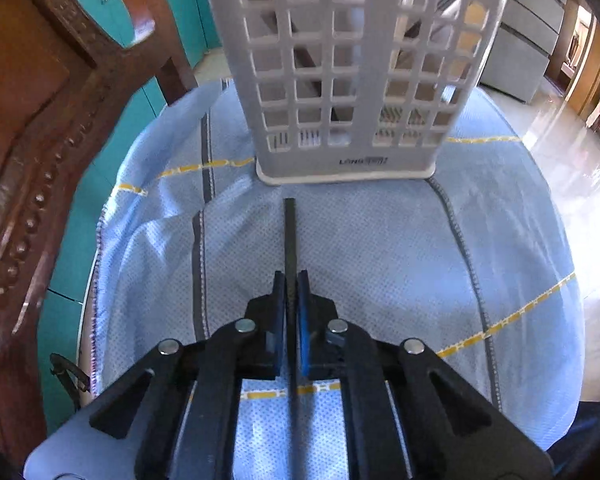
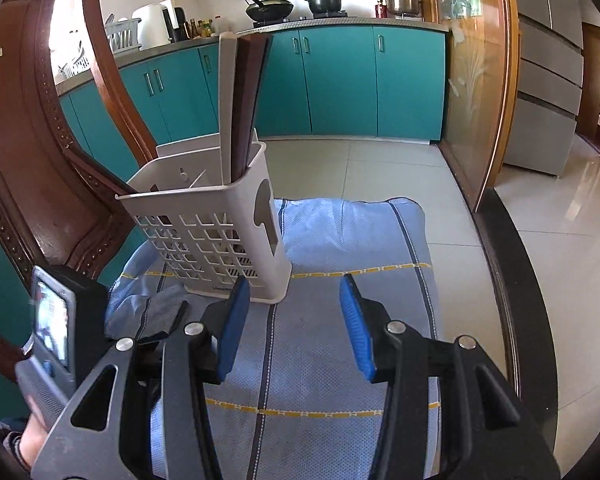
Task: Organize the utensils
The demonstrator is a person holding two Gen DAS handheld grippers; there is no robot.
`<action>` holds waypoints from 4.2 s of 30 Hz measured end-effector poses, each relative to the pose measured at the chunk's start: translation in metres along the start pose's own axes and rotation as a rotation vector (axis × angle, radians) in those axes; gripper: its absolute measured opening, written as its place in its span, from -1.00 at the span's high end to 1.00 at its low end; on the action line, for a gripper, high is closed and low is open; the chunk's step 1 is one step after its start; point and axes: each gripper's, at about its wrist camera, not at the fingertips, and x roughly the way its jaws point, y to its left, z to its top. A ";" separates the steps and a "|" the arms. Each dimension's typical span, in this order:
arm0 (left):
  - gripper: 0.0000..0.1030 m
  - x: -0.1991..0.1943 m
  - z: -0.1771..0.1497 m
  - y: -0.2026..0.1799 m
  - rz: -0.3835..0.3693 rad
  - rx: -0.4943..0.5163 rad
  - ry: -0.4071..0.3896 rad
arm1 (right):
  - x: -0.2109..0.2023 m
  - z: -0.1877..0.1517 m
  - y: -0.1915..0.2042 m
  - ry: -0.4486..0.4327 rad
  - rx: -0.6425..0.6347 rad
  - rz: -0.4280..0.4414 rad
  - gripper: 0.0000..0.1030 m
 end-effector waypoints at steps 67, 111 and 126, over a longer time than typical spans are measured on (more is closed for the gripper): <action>-0.93 -0.293 -0.111 0.007 0.061 0.036 -0.689 | -0.227 -0.122 0.020 -0.456 -0.026 -0.112 -0.94; -0.93 -0.366 -0.186 0.033 0.043 -0.019 -0.788 | -0.332 -0.155 0.084 -0.661 -0.161 -0.169 -0.94; -0.93 -0.365 -0.188 0.028 0.043 -0.009 -0.782 | -0.334 -0.154 0.082 -0.659 -0.150 -0.170 -0.94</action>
